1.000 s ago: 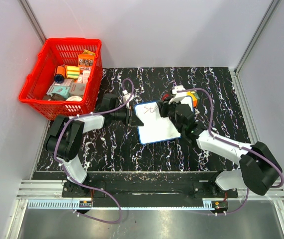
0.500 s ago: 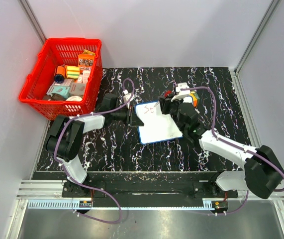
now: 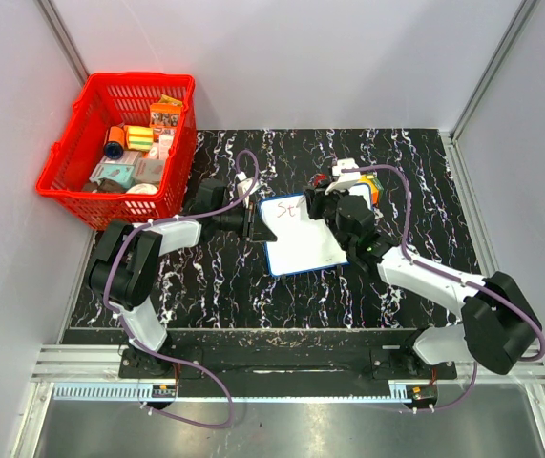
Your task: Write a sentence on the whiteboard
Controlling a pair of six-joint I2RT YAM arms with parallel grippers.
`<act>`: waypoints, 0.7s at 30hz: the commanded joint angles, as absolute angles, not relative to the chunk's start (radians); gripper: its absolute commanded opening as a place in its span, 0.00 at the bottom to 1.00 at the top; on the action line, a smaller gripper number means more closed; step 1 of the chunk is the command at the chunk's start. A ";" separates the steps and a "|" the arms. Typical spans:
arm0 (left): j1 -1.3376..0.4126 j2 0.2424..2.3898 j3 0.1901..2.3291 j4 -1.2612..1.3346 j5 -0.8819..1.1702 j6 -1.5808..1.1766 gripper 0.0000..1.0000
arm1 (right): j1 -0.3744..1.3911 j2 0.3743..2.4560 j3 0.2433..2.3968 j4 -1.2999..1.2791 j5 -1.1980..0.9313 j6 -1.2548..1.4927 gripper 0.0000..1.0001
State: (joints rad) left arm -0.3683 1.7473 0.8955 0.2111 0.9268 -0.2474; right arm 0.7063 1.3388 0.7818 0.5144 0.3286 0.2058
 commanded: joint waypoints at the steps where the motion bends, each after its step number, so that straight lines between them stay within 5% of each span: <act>1: -0.380 1.749 0.896 0.161 0.793 -0.130 0.00 | 0.696 1.351 0.824 0.532 0.365 0.195 0.00; 21: -0.382 1.750 0.897 0.156 0.788 -0.126 0.00 | 0.693 1.355 0.818 0.543 0.377 0.219 0.00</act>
